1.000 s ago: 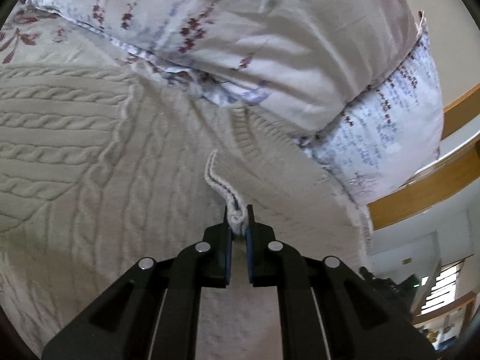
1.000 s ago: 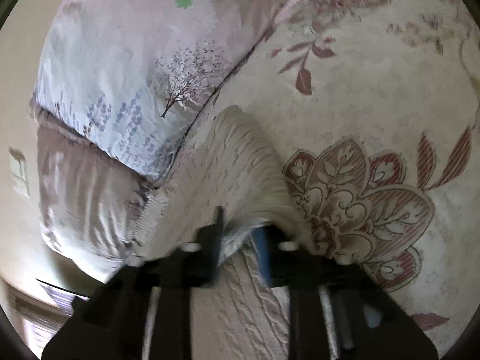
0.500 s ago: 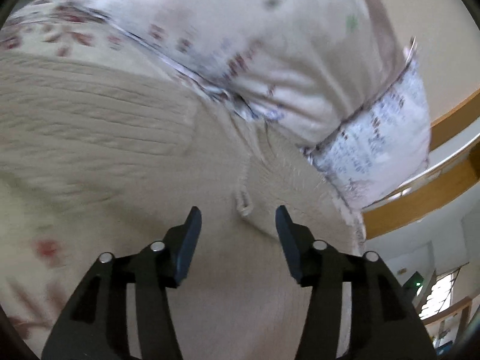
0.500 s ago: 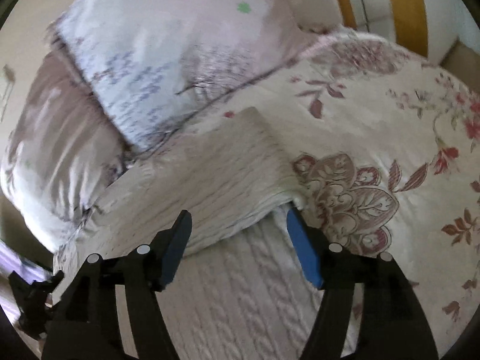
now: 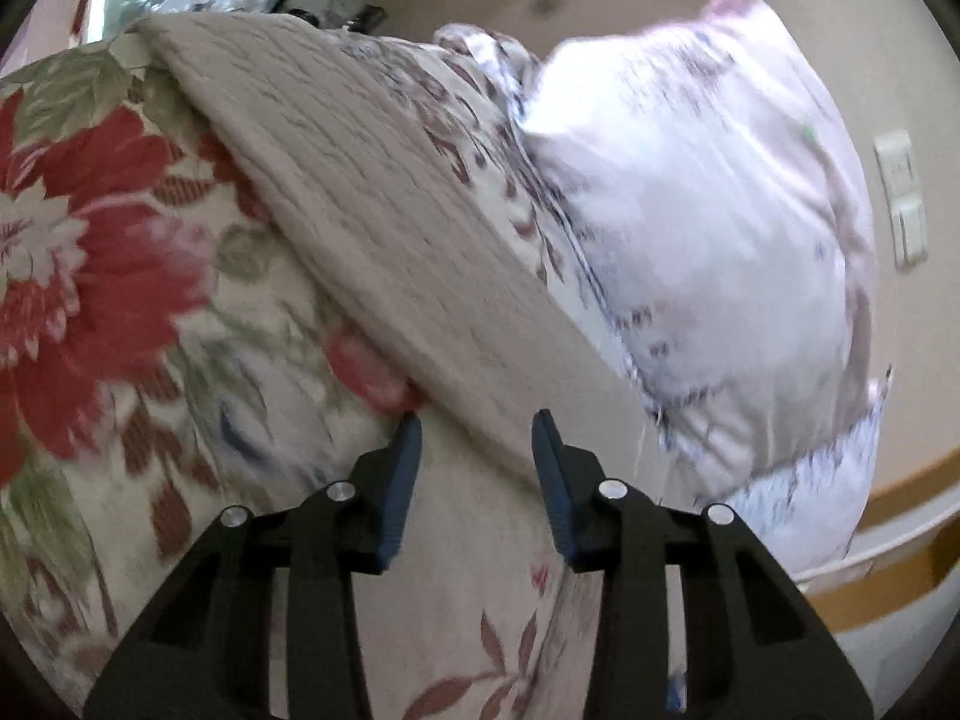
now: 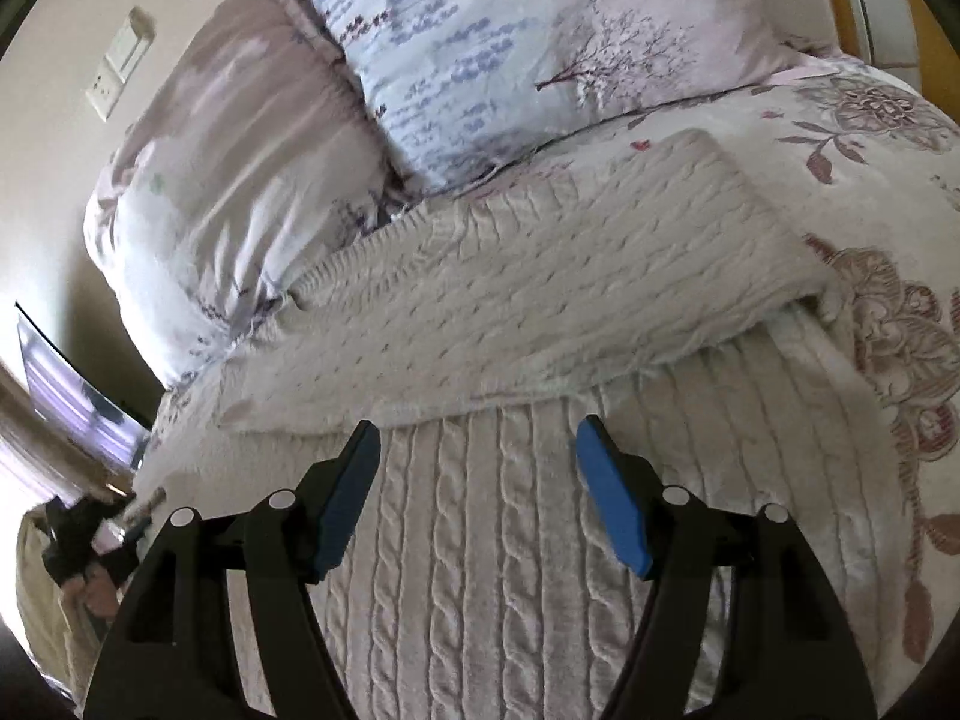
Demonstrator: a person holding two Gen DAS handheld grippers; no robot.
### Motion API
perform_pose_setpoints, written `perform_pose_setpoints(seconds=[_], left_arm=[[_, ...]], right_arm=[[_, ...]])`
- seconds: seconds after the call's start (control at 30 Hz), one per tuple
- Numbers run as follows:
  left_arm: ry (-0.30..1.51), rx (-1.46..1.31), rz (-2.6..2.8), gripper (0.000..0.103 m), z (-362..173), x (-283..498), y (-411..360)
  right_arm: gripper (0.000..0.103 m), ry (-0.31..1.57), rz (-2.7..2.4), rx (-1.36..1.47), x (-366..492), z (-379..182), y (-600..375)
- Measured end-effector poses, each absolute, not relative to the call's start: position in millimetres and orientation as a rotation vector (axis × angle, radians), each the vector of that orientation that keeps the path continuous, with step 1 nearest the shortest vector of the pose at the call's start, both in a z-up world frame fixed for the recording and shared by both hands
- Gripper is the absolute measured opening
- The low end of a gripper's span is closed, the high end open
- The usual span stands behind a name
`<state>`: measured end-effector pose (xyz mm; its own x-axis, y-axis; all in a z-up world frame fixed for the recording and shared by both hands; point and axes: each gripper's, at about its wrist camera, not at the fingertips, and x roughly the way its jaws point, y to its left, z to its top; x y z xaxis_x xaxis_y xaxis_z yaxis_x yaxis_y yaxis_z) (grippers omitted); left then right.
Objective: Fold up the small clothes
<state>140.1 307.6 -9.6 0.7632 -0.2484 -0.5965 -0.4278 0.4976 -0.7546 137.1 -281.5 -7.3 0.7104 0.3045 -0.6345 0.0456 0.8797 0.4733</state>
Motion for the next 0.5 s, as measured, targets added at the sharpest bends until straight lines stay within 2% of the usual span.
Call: perform_pose_setpoints(seconds=[0.03,0.33,0.4,0.5], left_arm=[[0.719,-1.091,0.135,0.038,-11,143,314],[0.639,-1.214,0.228,0.031,-17,146,352],[0.639,-1.219,0.246,0.020,-19,144,355],[0.662,-1.184,0.263,0.010,-16,150,356]], right_arm=[[0.074,0.768,0.159,0.488,136,-6,-282],[0.075,0.770,0.179,0.503,136,-8,-283],[0.075,0.769,0.183,0.509,136,-8,-283],[0.075,0.767,0.188,0.514,136,-8,-283]])
